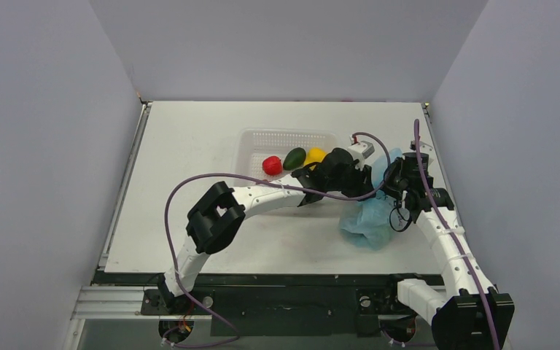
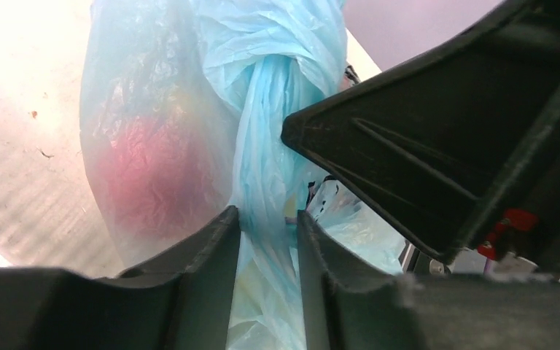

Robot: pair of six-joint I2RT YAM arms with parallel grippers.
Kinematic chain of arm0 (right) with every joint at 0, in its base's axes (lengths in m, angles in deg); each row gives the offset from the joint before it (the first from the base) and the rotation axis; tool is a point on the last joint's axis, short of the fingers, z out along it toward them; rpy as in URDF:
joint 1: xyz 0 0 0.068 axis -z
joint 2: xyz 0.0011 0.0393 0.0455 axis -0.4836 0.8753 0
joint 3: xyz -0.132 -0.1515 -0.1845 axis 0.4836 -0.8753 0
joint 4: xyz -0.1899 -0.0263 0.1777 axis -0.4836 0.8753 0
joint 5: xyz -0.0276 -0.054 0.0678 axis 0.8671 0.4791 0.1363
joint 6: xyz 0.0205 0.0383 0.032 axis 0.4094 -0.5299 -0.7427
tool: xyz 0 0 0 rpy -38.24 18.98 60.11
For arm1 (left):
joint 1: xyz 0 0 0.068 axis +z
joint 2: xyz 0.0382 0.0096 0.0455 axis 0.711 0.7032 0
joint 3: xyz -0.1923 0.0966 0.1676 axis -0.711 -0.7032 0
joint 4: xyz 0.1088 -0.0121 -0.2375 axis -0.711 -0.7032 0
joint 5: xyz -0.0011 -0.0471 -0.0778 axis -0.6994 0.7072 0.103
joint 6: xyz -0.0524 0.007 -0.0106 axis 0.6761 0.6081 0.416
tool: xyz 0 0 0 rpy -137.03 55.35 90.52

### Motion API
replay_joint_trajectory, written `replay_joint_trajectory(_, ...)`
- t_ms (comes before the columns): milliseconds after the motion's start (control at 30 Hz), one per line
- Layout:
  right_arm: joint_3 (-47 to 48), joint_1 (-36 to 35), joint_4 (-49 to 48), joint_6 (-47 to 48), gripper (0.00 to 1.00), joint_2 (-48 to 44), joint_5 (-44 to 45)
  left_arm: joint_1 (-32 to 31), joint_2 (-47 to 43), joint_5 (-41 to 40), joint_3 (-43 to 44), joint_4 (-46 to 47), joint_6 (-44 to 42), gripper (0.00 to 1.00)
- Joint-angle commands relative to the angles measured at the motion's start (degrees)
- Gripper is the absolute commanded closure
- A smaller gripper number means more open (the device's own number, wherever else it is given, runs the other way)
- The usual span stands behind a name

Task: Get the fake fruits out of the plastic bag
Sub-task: Untie the plastic bag at the center of the board.

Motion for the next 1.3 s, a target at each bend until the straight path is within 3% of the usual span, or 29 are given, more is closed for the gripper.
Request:
replay_joint_trajectory(0,-0.47,-0.09,-3.05,-0.86,0.79,-1.30,1.69,-0.19,0.59,0.75,3.78,-0.55,-0.49,0.78)
replay_joint_trajectory(100,-2.81,-0.43,-5.38,-2.67,0.82,-2.43,3.23,-0.44,-0.29,0.08,3.48,-1.19,-0.75,0.98)
replay_joint_trajectory(133,-3.35,-0.47,-6.59,-3.12,0.83,-2.94,3.53,-0.53,-0.54,-0.39,3.32,-1.53,-0.70,1.00)
replay_joint_trajectory(200,-4.67,-0.63,-7.91,-4.54,0.86,-3.71,4.66,-0.63,-1.56,-0.50,2.41,-1.40,-0.53,1.00)
replay_joint_trajectory(300,-5.41,-0.63,-8.79,-4.95,1.00,-4.62,7.68,-0.72,-3.70,0.00,-0.34,-0.58,-0.01,1.00)
replay_joint_trajectory(800,8.11,2.28,-2.93,-2.20,1.00,-2.98,7.59,-1.88,-9.22,0.63,-11.85,1.23,-2.89,1.00)
replay_joint_trajectory(1267,24.98,11.01,-0.90,-3.30,1.00,15.02,4.27,-8.95,-18.85,-7.46,-17.45,0.15,-14.79,1.00)
